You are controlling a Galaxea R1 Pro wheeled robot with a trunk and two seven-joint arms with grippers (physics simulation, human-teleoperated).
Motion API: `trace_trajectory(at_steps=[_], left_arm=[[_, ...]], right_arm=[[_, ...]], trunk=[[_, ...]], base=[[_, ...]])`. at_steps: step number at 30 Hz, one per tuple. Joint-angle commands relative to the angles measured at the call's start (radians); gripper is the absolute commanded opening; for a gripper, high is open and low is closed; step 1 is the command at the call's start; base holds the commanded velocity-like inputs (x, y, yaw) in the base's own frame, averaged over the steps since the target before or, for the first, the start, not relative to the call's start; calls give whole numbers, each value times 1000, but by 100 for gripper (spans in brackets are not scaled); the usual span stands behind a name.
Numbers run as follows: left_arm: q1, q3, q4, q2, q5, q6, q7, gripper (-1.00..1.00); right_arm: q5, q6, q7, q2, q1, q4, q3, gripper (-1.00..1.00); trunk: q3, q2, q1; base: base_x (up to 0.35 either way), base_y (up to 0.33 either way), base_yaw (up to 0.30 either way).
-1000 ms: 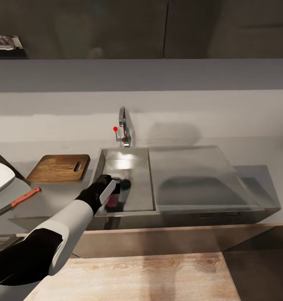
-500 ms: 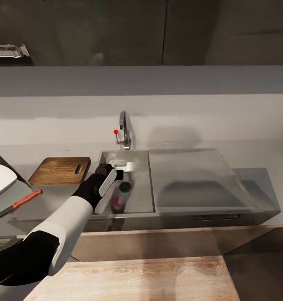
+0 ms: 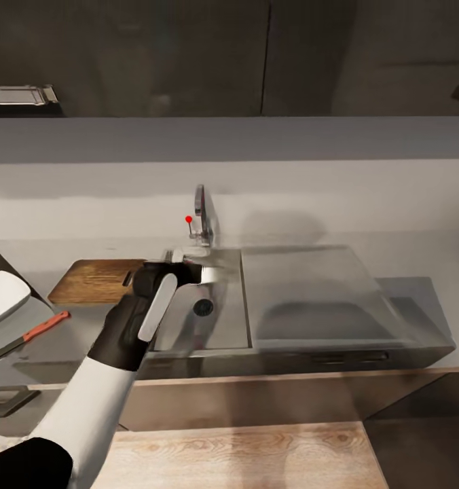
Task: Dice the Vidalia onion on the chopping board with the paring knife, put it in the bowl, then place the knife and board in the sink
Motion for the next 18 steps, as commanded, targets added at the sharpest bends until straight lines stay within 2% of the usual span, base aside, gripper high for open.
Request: trace_trajectory(at_steps=[1, 3, 9, 18], left_arm=[[36, -1, -78, 10, 12, 7, 10, -100], [78, 0, -149, 21, 12, 11, 10, -100], [125, -1, -205, 40, 12, 13, 10, -100], [128, 1, -208, 42, 12, 13, 10, -100]], right_arm=[[10, -3, -3, 0, -1, 1, -5, 100], [10, -3, -3, 0, -1, 1, -5, 100], [14, -7, -2, 0, -1, -2, -4, 100], [13, -8, -1, -2, -1, -2, -5, 100]], trunk=[[0, -1, 1], [3, -1, 1], [8, -1, 1], [8, -1, 1]], base=[[0, 0, 0], [0, 0, 0], [0, 26, 0], [0, 276, 0]])
